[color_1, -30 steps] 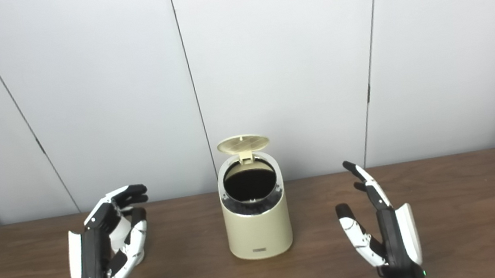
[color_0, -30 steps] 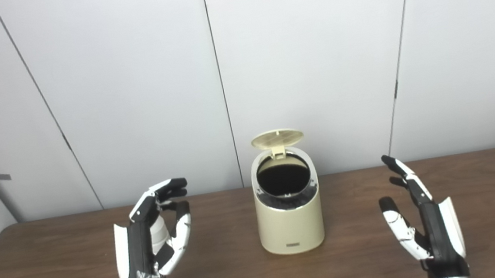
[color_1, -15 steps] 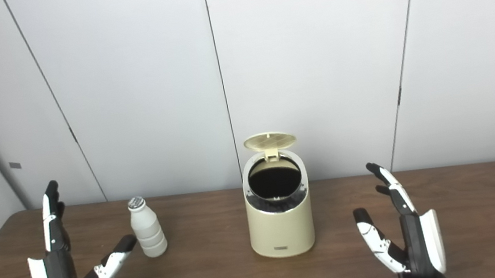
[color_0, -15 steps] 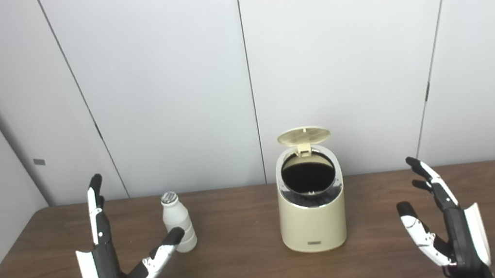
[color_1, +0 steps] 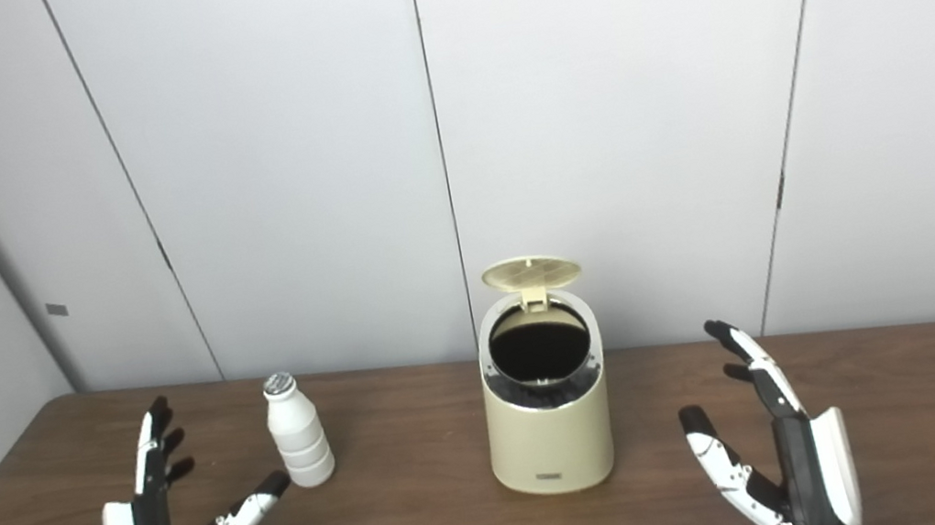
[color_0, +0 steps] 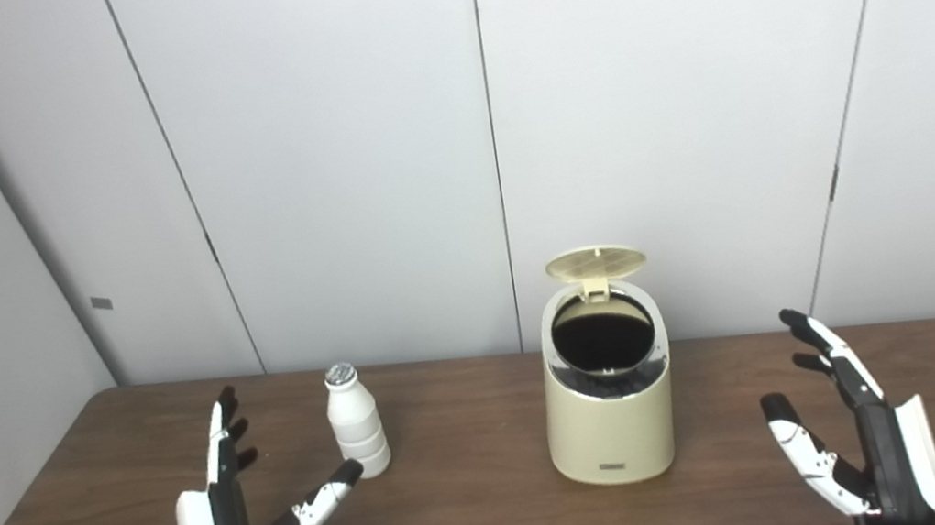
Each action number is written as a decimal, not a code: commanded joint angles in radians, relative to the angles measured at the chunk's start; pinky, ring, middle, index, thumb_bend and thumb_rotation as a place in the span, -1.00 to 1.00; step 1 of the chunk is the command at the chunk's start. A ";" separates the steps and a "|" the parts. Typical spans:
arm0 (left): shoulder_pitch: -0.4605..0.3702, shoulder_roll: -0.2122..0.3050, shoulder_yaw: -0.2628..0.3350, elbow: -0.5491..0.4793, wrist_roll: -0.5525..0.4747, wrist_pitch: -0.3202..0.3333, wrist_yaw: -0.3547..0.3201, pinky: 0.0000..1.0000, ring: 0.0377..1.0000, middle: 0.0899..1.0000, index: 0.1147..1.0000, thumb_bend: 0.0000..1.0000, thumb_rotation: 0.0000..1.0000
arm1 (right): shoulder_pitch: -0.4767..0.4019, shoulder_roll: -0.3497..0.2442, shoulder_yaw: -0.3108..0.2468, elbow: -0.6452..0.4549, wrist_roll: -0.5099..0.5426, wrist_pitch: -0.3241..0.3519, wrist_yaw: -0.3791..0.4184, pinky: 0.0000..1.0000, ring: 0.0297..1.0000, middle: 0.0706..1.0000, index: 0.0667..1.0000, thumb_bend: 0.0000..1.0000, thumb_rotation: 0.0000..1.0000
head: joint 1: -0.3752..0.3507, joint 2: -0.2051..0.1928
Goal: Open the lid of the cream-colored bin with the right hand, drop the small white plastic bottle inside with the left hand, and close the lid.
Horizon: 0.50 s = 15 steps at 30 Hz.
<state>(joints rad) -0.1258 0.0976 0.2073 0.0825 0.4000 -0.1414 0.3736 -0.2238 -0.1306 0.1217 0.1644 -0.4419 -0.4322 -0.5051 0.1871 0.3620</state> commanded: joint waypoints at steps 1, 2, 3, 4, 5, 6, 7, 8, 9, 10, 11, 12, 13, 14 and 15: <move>-0.046 0.017 -0.001 0.003 -0.017 0.006 -0.005 0.47 0.70 0.81 0.92 1.00 -0.24 | 0.022 -0.028 -0.002 0.023 -0.020 -0.037 -0.013 0.49 0.69 0.72 0.64 -0.65 0.31 | 0.001 -0.001; -0.049 0.020 -0.002 0.023 -0.026 0.010 -0.004 0.49 0.72 0.81 0.91 1.00 -0.26 | 0.022 -0.029 -0.002 0.023 -0.014 -0.037 -0.010 0.49 0.69 0.72 0.64 -0.66 0.31 | 0.001 -0.001; -0.052 0.024 -0.002 0.043 -0.033 0.011 -0.003 0.56 0.76 0.83 0.90 1.00 -0.30 | 0.022 -0.030 -0.003 0.022 -0.010 -0.037 -0.008 0.51 0.70 0.72 0.65 -0.65 0.31 | 0.001 -0.001; -0.054 0.026 -0.003 0.056 -0.038 0.011 -0.001 0.57 0.76 0.83 0.89 1.00 -0.31 | 0.022 -0.030 -0.003 0.021 -0.007 -0.037 -0.006 0.51 0.71 0.72 0.65 -0.65 0.31 | 0.001 -0.001; -0.056 0.030 -0.004 0.073 -0.038 0.012 0.001 0.58 0.77 0.83 0.89 1.00 -0.32 | 0.022 -0.031 -0.004 0.021 -0.006 -0.037 -0.005 0.51 0.71 0.72 0.65 -0.65 0.32 | 0.002 -0.001; -0.059 0.035 -0.006 0.091 -0.040 0.008 0.002 0.55 0.75 0.82 0.87 1.00 -0.32 | 0.022 -0.032 -0.004 0.020 -0.008 -0.037 -0.007 0.51 0.71 0.72 0.65 -0.64 0.32 | 0.002 0.000; -0.062 0.040 -0.008 0.111 -0.047 0.002 0.001 0.57 0.77 0.82 0.87 1.00 -0.32 | 0.023 -0.031 -0.005 0.018 -0.010 -0.037 -0.007 0.51 0.71 0.71 0.65 -0.64 0.32 | 0.002 0.000; -0.066 0.045 -0.009 0.129 -0.054 -0.002 -0.002 0.61 0.79 0.83 0.87 1.00 -0.31 | 0.023 -0.031 -0.006 0.017 -0.012 -0.037 -0.007 0.51 0.70 0.71 0.64 -0.64 0.32 | 0.002 0.000; -0.069 0.048 -0.012 0.142 -0.058 -0.005 -0.002 0.63 0.80 0.83 0.87 1.00 -0.31 | 0.024 -0.031 -0.007 0.015 -0.012 -0.037 -0.006 0.50 0.70 0.72 0.64 -0.65 0.32 | 0.009 0.001; -0.072 0.051 -0.013 0.154 -0.063 -0.008 -0.002 0.62 0.80 0.83 0.87 1.00 -0.30 | 0.024 -0.031 -0.009 0.015 -0.011 -0.037 -0.004 0.51 0.71 0.72 0.64 -0.65 0.31 | 0.009 0.001; -0.075 0.053 -0.015 0.166 -0.066 -0.008 -0.001 0.62 0.79 0.83 0.87 1.00 -0.31 | 0.025 -0.031 -0.011 0.015 -0.009 -0.037 0.000 0.51 0.71 0.73 0.64 -0.64 0.32 | 0.009 0.001; -0.078 0.055 -0.017 0.175 -0.068 -0.006 -0.001 0.62 0.80 0.83 0.87 1.00 -0.31 | 0.026 -0.030 -0.013 0.015 -0.006 -0.037 0.003 0.51 0.72 0.73 0.65 -0.64 0.32 | 0.009 0.001; -0.080 0.056 -0.019 0.181 -0.069 -0.004 -0.001 0.63 0.80 0.84 0.88 1.00 -0.30 | 0.026 -0.030 -0.013 0.015 -0.005 -0.036 0.006 0.51 0.72 0.74 0.65 -0.64 0.33 | 0.009 0.001; -0.084 0.058 -0.024 0.186 -0.070 0.002 -0.005 0.63 0.80 0.84 0.89 1.00 -0.30 | 0.026 -0.030 -0.015 0.015 -0.006 -0.036 0.007 0.51 0.72 0.74 0.66 -0.64 0.33 | 0.011 0.000; -0.086 0.060 -0.028 0.192 -0.074 0.006 -0.010 0.63 0.81 0.85 0.90 1.00 -0.30 | 0.027 -0.031 -0.015 0.014 -0.005 -0.036 0.009 0.52 0.72 0.74 0.66 -0.64 0.35 | 0.009 0.001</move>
<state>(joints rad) -0.2097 0.1501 0.1872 0.2424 0.3219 -0.1274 0.3593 -0.2228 -0.1343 0.1210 0.1632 -0.4402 -0.4339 -0.4984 0.1964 0.3636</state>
